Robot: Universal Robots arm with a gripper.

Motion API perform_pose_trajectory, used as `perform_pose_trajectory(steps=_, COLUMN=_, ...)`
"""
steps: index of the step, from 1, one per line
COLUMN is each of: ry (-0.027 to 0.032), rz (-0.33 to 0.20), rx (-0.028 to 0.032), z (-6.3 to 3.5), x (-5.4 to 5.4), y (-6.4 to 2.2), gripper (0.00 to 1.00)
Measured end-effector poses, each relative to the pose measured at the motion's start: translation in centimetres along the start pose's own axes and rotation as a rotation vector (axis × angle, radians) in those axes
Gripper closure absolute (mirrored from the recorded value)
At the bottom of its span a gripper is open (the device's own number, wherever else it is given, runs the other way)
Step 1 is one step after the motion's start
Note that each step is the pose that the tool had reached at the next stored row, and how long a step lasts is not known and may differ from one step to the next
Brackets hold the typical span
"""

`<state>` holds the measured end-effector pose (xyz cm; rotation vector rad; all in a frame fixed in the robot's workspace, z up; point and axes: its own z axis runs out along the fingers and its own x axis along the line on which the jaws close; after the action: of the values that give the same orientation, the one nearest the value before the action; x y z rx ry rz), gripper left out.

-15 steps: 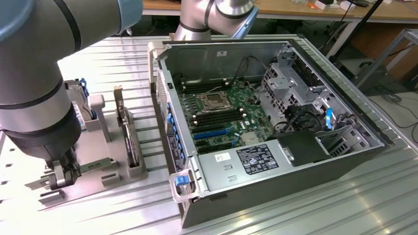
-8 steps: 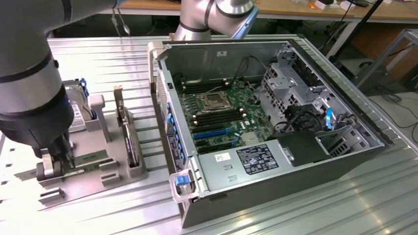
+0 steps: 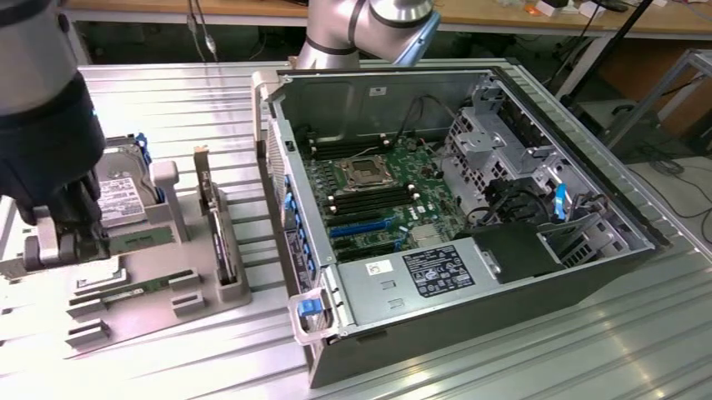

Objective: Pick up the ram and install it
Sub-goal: 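Pick up the ram and move it above insertion slot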

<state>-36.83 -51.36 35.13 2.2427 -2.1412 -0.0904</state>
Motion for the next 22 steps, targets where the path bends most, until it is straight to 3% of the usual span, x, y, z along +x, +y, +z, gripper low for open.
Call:
perform_pose_trajectory(steps=3, ry=0.0044, rz=0.002, rx=-0.0053, z=-1.01, x=-0.3, y=-0.13, gripper=0.85)
perform_pose_trajectory(steps=4, ry=0.0054, rz=0.002, rx=-0.0134, z=-1.46, x=-0.8, y=-0.71, gripper=0.85)
perform_pose_trajectory(steps=6, ry=0.005, rz=0.002, rx=-0.0216, z=-1.57, x=-1.3, y=-1.52, gripper=0.85)
perform_pose_trajectory(steps=8, ry=0.0047, rz=0.002, rx=-0.026, z=-1.62, x=-1.6, y=-2.39, gripper=0.85)
perform_pose_trajectory(steps=15, ry=0.0053, rz=0.002, rx=-0.0273, z=-1.68, x=-2.1, y=-3.08, gripper=0.85)
perform_pose_trajectory(steps=22, ry=-0.0003, rz=0.002, rx=-0.0271, z=-1.91, x=-2.2, y=-6.25, gripper=0.85)
